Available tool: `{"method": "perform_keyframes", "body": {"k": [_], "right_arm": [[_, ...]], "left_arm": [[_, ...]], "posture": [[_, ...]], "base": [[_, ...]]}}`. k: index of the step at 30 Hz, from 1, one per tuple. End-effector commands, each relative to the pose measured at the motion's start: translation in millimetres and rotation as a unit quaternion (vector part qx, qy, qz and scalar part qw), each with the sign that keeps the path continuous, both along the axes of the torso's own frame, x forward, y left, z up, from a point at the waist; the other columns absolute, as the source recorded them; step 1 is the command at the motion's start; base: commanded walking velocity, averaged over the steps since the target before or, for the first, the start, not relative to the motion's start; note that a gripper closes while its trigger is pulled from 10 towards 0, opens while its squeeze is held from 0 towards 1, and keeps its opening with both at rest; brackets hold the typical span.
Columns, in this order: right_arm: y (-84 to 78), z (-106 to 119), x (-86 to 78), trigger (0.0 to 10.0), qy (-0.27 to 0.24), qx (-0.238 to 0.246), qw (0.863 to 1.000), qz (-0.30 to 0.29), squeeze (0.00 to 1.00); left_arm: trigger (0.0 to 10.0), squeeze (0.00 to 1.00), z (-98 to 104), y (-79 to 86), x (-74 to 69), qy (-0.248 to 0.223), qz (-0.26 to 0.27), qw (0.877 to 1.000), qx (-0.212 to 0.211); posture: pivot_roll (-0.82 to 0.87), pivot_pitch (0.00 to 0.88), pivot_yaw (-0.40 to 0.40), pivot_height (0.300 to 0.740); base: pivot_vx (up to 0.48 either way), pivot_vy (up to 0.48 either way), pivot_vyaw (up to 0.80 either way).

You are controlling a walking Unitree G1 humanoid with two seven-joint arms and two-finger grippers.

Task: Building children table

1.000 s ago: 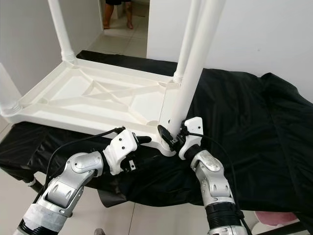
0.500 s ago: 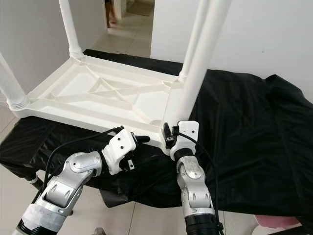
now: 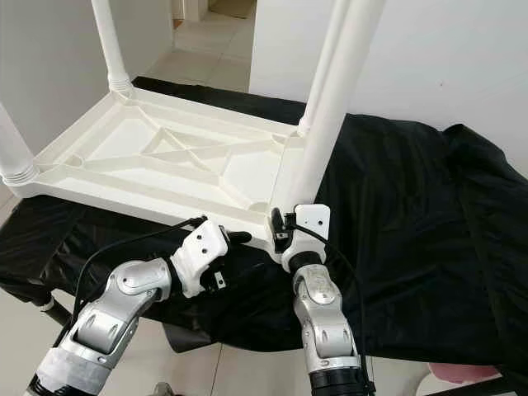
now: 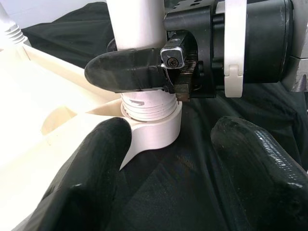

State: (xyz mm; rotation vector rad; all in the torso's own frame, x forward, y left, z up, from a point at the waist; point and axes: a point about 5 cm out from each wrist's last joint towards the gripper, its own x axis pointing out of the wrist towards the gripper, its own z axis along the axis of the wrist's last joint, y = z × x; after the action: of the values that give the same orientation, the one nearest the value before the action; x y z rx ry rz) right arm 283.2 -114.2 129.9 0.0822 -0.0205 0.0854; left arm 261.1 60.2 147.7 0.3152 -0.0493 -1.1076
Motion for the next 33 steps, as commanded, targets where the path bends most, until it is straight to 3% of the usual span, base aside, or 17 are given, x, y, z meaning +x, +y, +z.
{"method": "perform_keyframes", "body": {"k": [1,2,9,17,18,19,20,25,26,31,33], "right_arm": [[8.8,-19,-6.5,10.0,0.050,0.020,0.999,-0.001,0.14],[9.4,-17,-6.4,10.0,0.047,0.022,0.999,0.002,1.00],[2.0,-10,-4.3,10.0,0.025,0.024,0.999,0.023,1.00],[-17.3,-11,-5.6,10.0,0.010,0.017,0.997,0.073,1.00],[-18.0,-11,-5.2,10.0,0.006,0.008,0.997,0.081,0.59],[-18.6,-11,-4.8,10.0,0.004,0.002,0.996,0.087,0.59],[-21.7,-10,-3.2,10.0,-0.006,-0.007,0.994,0.106,0.00],[-32.1,-9,7.1,10.0,-0.024,-0.008,0.984,0.174,0.00],[-31.8,-8,11.1,10.0,-0.028,-0.010,0.979,0.204,0.00],[-31.4,-7,13.6,10.0,-0.034,-0.018,0.974,0.223,0.00],[-27.4,-10,20.2,10.0,-0.025,-0.020,0.966,0.256,0.00]], "left_arm": [[10.0,0.00,2,-1.5,2.5,-0.014,0.030,0.999,-0.007],[10.0,0.00,2,-1.5,2.6,-0.015,0.029,0.999,-0.006],[10.0,0.00,4,-0.3,4.4,-0.021,0.029,0.999,-0.004],[10.0,0.00,3,1.5,4.6,-0.022,0.031,0.999,-0.001],[10.0,0.00,4,1.6,4.7,-0.022,0.031,0.999,-0.002],[10.0,0.00,4,1.5,4.9,-0.022,0.031,0.999,-0.002],[10.0,0.00,4,1.5,5.2,-0.022,0.030,0.999,-0.001],[10.0,0.00,4,2.1,5.9,-0.024,0.029,0.999,-0.001],[10.0,0.00,5,2.7,6.3,-0.024,0.029,0.999,-0.001],[10.0,0.00,5,3.0,6.7,-0.024,0.029,0.999,0.000],[10.0,0.00,6,4.0,6.4,-0.024,0.029,0.999,0.001]], "posture": [[0.02,0.033,-0.100,0.740],[0.03,0.024,-0.099,0.740],[0.03,0.009,-0.099,0.740],[0.03,0.005,-0.098,0.740],[0.03,0.005,-0.098,0.740],[0.03,0.005,-0.096,0.740],[0.03,0.006,-0.093,0.740],[0.03,0.007,-0.089,0.740],[0.03,0.008,-0.084,0.740],[0.03,0.008,-0.084,0.740],[0.04,0.012,-0.081,0.740]], "base": [[0.000,0.000,0.00],[0.000,0.000,0.00],[0.000,0.000,0.00],[0.000,0.000,0.00],[0.000,0.000,0.00],[0.000,0.000,0.00],[0.000,0.000,0.00],[0.000,0.000,0.00],[0.000,0.000,0.00],[0.000,0.000,0.00],[0.000,0.000,0.00]]}}
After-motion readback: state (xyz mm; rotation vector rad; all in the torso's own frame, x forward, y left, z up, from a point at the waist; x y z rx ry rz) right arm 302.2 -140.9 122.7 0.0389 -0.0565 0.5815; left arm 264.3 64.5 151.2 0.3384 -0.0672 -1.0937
